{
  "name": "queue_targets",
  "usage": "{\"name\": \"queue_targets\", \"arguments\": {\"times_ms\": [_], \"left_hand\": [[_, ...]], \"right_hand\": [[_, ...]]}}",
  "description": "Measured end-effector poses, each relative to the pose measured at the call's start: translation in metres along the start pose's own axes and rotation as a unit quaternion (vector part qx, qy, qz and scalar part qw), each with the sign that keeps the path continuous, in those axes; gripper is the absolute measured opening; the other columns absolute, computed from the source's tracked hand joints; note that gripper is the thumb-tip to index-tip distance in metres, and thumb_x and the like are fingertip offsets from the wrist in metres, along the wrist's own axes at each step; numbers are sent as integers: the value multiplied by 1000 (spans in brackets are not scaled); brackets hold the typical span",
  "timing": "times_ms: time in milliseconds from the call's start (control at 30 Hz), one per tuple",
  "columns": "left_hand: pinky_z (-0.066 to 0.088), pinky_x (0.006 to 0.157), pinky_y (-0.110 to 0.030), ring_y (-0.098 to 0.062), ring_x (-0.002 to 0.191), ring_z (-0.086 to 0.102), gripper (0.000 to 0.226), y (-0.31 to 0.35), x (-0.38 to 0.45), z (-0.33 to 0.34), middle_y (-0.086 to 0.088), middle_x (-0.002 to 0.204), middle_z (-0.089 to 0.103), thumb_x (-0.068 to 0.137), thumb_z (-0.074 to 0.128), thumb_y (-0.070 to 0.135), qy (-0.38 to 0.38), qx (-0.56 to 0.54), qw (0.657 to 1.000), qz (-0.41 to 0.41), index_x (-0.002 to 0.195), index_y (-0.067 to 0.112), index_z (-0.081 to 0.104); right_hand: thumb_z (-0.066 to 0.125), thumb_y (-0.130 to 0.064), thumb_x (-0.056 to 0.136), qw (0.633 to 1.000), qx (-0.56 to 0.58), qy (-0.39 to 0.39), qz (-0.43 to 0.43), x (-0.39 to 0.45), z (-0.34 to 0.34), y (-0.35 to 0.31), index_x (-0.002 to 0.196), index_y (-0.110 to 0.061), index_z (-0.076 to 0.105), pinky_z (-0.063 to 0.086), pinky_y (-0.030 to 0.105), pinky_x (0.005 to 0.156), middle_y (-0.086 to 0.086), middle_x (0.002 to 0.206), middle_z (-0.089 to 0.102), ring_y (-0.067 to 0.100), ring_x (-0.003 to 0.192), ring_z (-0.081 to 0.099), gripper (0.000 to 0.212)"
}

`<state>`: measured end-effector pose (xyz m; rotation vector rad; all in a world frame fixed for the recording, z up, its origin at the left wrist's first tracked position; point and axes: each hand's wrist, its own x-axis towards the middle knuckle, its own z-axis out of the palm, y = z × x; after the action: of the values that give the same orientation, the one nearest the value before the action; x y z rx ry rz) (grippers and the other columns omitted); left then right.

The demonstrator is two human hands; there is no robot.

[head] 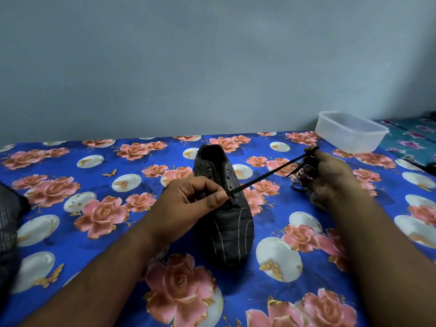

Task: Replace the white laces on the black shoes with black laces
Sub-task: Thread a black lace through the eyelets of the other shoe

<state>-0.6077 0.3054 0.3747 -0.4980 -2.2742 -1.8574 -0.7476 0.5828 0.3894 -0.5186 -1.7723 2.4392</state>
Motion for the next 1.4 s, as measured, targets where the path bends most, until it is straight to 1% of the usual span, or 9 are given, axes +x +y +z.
{"name": "queue_targets", "arguments": {"times_ms": [167, 333, 467, 633, 767, 900, 1067, 1300, 1400], "left_hand": [[47, 68, -23, -11, 74, 55, 51, -6, 2, -9, -6, 89, 59, 81, 75, 57, -17, -90, 996, 23, 70, 8, 66], [47, 60, -24, -12, 67, 54, 43, -7, 4, -13, -6, 90, 61, 83, 69, 64, -8, -98, 995, 18, 68, 23, 72], [46, 56, -22, -16, 69, 54, 59, -10, 4, -15, -7, 88, 61, 82, 76, 53, 0, -102, 995, 9, 81, -5, 70], [51, 71, -21, -15, 73, 61, 37, -7, 7, -16, -11, 76, 67, 89, 70, 40, 55, -32, 998, 10, 73, 7, 71], [55, 83, -20, -9, 91, 71, 23, -4, 8, -11, 4, 94, 77, 91, 64, 42, 94, 34, 995, 4, 95, 24, 78], [53, 91, -22, -8, 109, 68, 27, 3, 8, 4, 11, 108, 76, 95, 60, 43, 83, 60, 994, 38, 114, 29, 73], [47, 77, -7, 2, 95, 68, 26, 14, 6, 18, 17, 97, 76, 84, 71, 35, 97, 104, 987, 71, 109, 29, 75], [49, 74, -12, -3, 85, 70, 16, 6, 8, 10, 8, 87, 78, 81, 78, 27, 149, 92, 984, 35, 95, 21, 80], [52, 72, -16, -5, 79, 70, 5, 3, 8, 10, 5, 82, 76, 87, 75, 21, 155, 80, 985, 19, 92, 21, 78]], "right_hand": [[61, -36, 100, 998, 22, 53, 9, 13, -13, -5, 91, -21, 72, 45, 26, 58, -5, 84, 62, 11, 60, 41, 21], [55, -39, 103, 996, 40, 77, 1, 17, -18, -7, 93, -21, 71, 42, 25, 58, -4, 88, 58, 10, 58, 37, 26], [59, -40, 100, 995, 33, 88, -28, 16, -15, -10, 96, -25, 74, 41, 29, 59, -4, 90, 51, 14, 64, 41, 22], [70, -26, 93, 984, 32, -126, -126, -18, 11, -9, 100, -19, 76, 40, 25, 55, -6, 75, 58, 12, 62, 46, 12], [68, -25, 86, 939, -57, -305, -151, -64, 35, 1, 96, -15, 69, 43, 24, 57, -4, 73, 66, 13, 61, 49, 14], [72, -18, 79, 893, -87, -409, -167, -93, 51, 18, 91, -9, 62, 43, 24, 52, 4, 72, 69, 12, 51, 51, 17], [76, -20, 75, 882, -107, -433, -154, -102, 56, 27, 86, -10, 64, 42, 23, 43, 6, 62, 63, 15, 46, 53, 19], [78, -14, 82, 895, -171, -368, -184, -90, 52, 24, 85, -10, 74, 46, 25, 49, 8, 72, 73, 13, 49, 53, 7], [81, -22, 75, 896, -187, -353, -194, -85, 49, 21, 84, -9, 75, 45, 24, 50, 9, 73, 74, 12, 48, 52, 16]]}}
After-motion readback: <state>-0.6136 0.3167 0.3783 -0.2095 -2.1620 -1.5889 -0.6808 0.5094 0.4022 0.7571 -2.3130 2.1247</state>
